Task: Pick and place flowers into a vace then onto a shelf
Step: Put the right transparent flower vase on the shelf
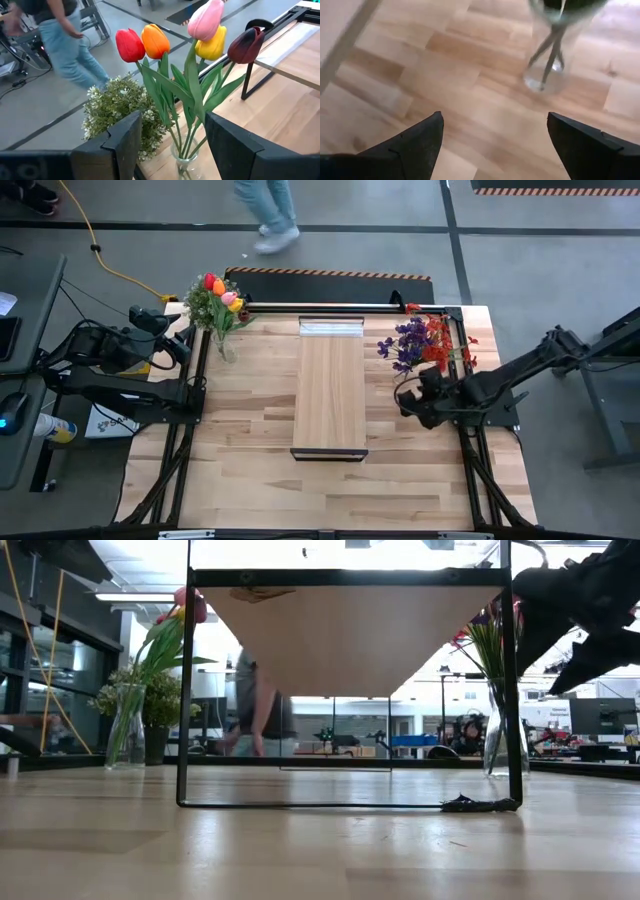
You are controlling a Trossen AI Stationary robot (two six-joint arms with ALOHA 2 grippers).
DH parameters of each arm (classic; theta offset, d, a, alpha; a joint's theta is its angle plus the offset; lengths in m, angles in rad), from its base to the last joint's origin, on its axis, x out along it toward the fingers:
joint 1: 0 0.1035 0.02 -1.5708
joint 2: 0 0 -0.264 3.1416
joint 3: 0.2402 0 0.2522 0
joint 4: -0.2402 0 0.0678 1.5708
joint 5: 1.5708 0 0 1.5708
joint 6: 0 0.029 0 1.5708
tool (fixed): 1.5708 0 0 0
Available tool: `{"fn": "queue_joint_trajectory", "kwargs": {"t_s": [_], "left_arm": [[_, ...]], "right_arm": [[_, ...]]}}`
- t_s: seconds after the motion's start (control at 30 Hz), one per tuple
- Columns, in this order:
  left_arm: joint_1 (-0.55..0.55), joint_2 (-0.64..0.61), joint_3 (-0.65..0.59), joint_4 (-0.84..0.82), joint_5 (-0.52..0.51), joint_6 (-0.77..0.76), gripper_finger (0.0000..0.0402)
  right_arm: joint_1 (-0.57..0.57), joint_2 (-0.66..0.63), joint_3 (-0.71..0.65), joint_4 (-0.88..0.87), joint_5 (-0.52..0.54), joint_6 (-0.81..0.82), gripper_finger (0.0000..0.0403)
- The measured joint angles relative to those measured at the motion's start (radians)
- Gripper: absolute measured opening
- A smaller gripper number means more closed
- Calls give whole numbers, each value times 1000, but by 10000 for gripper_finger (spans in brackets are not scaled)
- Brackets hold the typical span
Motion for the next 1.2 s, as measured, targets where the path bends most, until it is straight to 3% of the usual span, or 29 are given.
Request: {"fn": "queue_joint_trajectory", "kwargs": {"t_s": [0.83, 1.2], "left_arm": [[0, 0, 0, -22, -1, 0, 248], [0, 0, 0, -22, -1, 0, 248]], "right_arm": [[-157, -6, 0, -74, 110, -106, 342], [-191, 189, 0, 39, 159, -140, 342]]}}
